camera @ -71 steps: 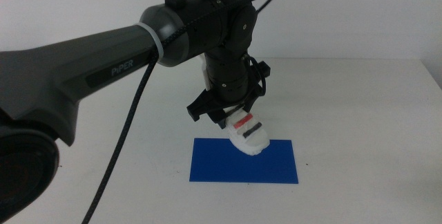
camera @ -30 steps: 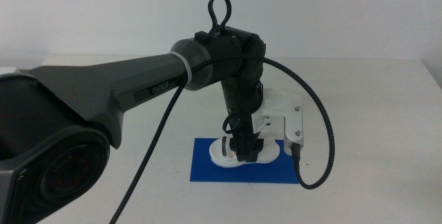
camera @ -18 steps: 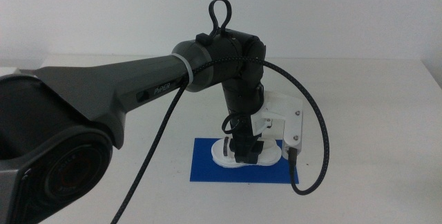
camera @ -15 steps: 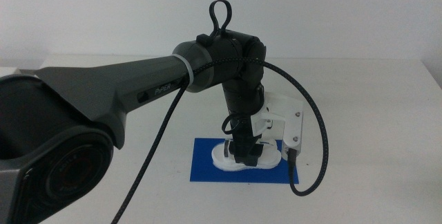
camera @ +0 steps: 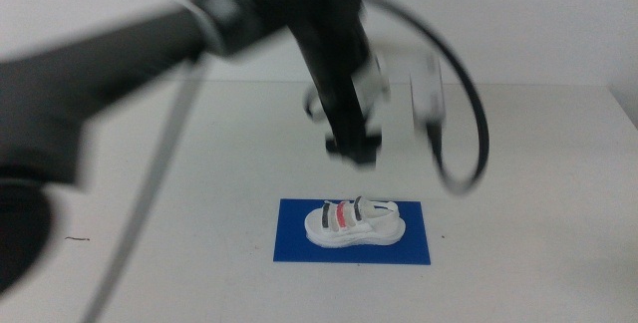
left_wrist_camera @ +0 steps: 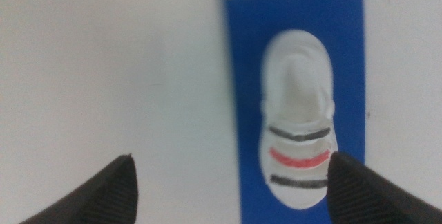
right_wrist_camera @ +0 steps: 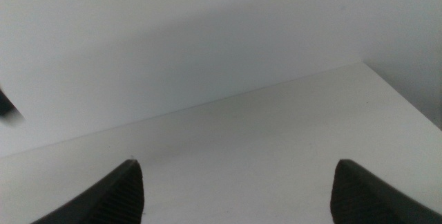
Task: Use one arm to grab the shoe from the table and place it on the mat.
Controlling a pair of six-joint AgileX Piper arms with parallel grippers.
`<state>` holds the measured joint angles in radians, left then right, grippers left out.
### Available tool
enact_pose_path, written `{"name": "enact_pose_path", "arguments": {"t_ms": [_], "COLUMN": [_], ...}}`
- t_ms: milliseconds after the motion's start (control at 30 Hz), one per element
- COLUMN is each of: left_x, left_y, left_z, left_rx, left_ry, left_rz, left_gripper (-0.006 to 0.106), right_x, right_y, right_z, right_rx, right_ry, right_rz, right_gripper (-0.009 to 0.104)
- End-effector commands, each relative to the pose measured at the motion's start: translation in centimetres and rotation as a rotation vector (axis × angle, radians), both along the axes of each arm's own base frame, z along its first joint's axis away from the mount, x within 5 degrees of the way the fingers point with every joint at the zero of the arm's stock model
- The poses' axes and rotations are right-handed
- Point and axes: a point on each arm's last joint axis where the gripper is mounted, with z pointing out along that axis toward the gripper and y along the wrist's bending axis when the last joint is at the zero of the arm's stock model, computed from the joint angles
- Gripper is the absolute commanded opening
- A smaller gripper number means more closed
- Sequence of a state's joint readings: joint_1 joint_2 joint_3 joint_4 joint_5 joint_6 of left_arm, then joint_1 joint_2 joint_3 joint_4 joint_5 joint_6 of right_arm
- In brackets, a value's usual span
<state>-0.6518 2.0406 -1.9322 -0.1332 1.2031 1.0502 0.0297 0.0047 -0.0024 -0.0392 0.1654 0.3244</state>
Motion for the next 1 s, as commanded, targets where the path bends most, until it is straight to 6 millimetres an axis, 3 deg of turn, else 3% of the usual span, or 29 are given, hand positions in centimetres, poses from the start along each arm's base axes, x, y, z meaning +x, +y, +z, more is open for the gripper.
{"name": "enact_pose_path", "arguments": {"t_ms": [0, 67, 167, 267, 400, 567, 767, 967], "left_x": [-1.0, -2.0, -3.7, -6.5, -10.5, -15.8, -21.2, -25.1], "left_y": [2.8, 5.5, 9.7, 13.8, 18.2, 22.0, 24.7, 26.5], "left_z": [5.8, 9.2, 11.3, 11.9, 12.3, 9.5, 5.5, 0.3], "left_rx": [-0.154, -0.295, -0.400, -0.435, -0.646, -0.857, -1.126, -1.245], "left_ry": [-0.019, 0.021, 0.085, 0.067, -0.083, -0.259, -0.566, -0.769], "left_rz": [0.130, 0.292, 0.448, 0.554, 0.785, 1.002, 1.076, 1.086], "left_gripper": [0.094, 0.094, 0.094, 0.094, 0.094, 0.094, 0.094, 0.094], "right_x": [0.0, 0.0, 0.0, 0.0, 0.0, 0.0, 0.0, 0.0], "right_y": [0.0, 0.0, 0.0, 0.0, 0.0, 0.0, 0.0, 0.0], "right_z": [0.0, 0.0, 0.0, 0.0, 0.0, 0.0, 0.0, 0.0], "right_rx": [-0.009, -0.009, -0.009, -0.009, -0.009, -0.009, -0.009, -0.009], "right_ry": [-0.011, -0.011, -0.011, -0.011, -0.011, -0.011, -0.011, -0.011], "right_rz": [0.002, 0.002, 0.002, 0.002, 0.002, 0.002, 0.002, 0.002], "right_gripper": [0.079, 0.079, 0.079, 0.079, 0.079, 0.079, 0.079, 0.079]}}
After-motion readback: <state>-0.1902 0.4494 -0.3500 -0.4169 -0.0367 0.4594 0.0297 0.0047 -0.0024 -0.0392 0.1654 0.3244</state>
